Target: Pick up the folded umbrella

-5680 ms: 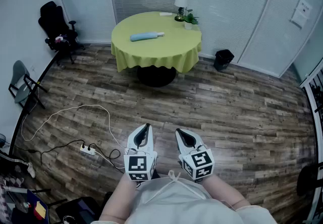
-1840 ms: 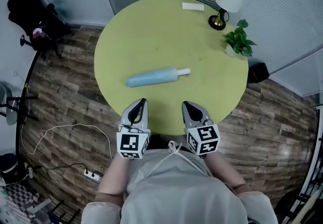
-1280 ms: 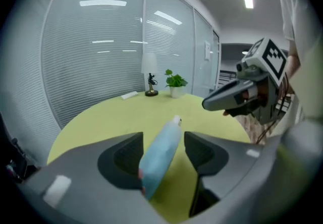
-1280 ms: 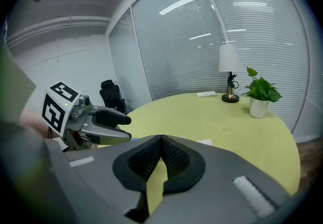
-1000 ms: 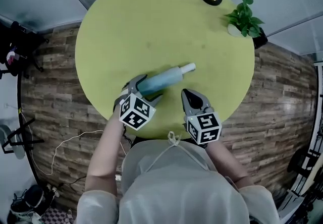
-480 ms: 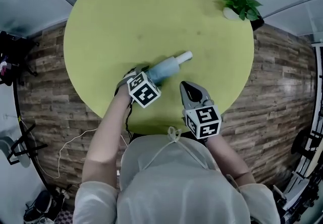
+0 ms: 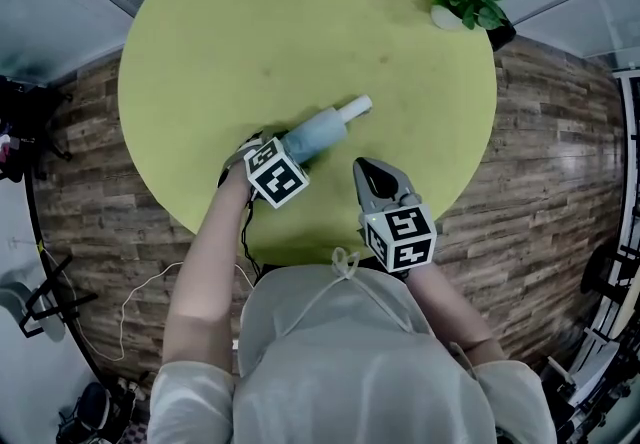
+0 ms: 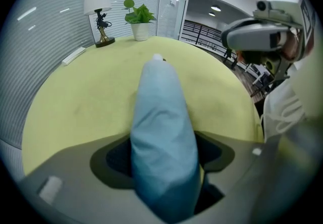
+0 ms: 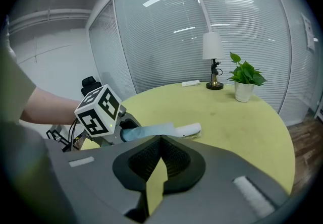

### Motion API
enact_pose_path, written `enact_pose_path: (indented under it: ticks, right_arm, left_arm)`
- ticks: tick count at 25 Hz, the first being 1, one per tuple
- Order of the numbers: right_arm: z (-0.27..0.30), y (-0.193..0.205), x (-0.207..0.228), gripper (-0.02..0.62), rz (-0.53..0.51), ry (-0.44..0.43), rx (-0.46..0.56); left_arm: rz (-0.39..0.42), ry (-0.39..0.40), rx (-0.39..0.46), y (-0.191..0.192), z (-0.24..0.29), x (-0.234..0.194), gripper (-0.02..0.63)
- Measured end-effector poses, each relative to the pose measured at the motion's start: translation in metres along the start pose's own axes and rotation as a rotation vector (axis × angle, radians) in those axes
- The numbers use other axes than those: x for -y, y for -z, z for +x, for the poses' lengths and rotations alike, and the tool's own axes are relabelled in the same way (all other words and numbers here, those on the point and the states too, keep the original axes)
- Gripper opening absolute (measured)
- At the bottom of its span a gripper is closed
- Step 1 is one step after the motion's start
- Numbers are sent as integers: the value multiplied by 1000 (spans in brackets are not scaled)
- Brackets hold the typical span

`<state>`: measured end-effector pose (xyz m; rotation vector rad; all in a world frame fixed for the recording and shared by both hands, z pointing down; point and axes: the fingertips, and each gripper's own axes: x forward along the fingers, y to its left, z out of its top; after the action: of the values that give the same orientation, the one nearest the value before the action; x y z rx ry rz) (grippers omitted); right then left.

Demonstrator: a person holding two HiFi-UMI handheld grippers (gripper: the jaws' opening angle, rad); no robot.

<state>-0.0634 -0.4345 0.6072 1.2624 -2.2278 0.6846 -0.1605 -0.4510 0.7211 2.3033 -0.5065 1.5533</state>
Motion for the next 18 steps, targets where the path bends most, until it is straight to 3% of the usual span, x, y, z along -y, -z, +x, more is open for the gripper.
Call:
enact_pose_path:
  ticks: [10, 18]
  right_arm:
    - [-10, -4, -6, 0, -32, -10, 4]
    - [-29, -12, -28, 0, -64, -30, 47]
  left_arm:
    - [-19, -87, 2, -1, -2, 9, 293]
    - [49, -158, 23, 7, -24, 28, 290]
